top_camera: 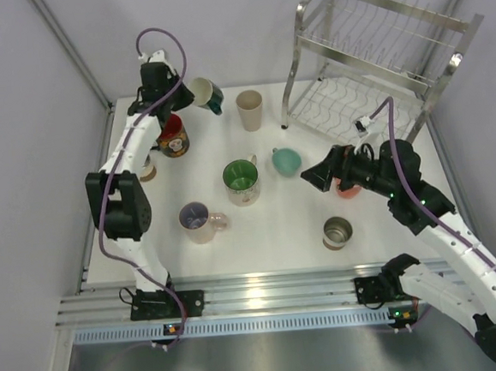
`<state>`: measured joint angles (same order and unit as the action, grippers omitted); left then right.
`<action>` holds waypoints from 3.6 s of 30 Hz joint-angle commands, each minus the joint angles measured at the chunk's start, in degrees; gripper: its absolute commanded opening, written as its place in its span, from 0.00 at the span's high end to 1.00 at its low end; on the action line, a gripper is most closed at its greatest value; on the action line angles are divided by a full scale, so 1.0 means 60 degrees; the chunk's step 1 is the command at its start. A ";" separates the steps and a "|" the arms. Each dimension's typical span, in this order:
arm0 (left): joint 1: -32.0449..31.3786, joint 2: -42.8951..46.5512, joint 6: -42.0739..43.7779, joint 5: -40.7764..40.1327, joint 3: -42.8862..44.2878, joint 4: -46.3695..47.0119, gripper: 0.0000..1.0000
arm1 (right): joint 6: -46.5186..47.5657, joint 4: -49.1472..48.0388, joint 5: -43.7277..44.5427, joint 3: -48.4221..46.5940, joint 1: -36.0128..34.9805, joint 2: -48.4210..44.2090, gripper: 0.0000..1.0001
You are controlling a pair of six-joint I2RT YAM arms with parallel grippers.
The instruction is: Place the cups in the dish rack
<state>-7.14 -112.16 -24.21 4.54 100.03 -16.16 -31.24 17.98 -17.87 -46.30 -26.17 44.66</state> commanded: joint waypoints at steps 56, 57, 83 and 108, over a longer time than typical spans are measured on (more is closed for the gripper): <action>-0.1535 0.8147 -0.6543 0.4532 -0.9830 1.4266 1.00 | -0.4255 -1.1242 -0.1036 -0.1071 -0.3636 0.4479 0.37; -0.1564 0.8146 -0.6426 0.4561 -0.9831 1.4266 1.00 | -0.4313 -1.1301 -0.0978 -0.1101 -0.3650 0.4581 0.38; -0.1814 0.7912 -0.6029 0.4518 -1.0489 1.4310 0.98 | -0.5047 -1.2739 -0.0714 -0.0545 -0.3811 0.4935 1.00; -0.1799 0.9068 -0.4858 0.3054 -1.0548 1.0519 0.02 | -0.1738 -0.6721 0.1673 -0.1319 -0.3270 0.2693 1.00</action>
<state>-18.00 -60.27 -56.42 26.02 34.96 52.12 -48.34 -24.40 -11.49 -47.48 -46.54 64.73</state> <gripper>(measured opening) 0.981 0.176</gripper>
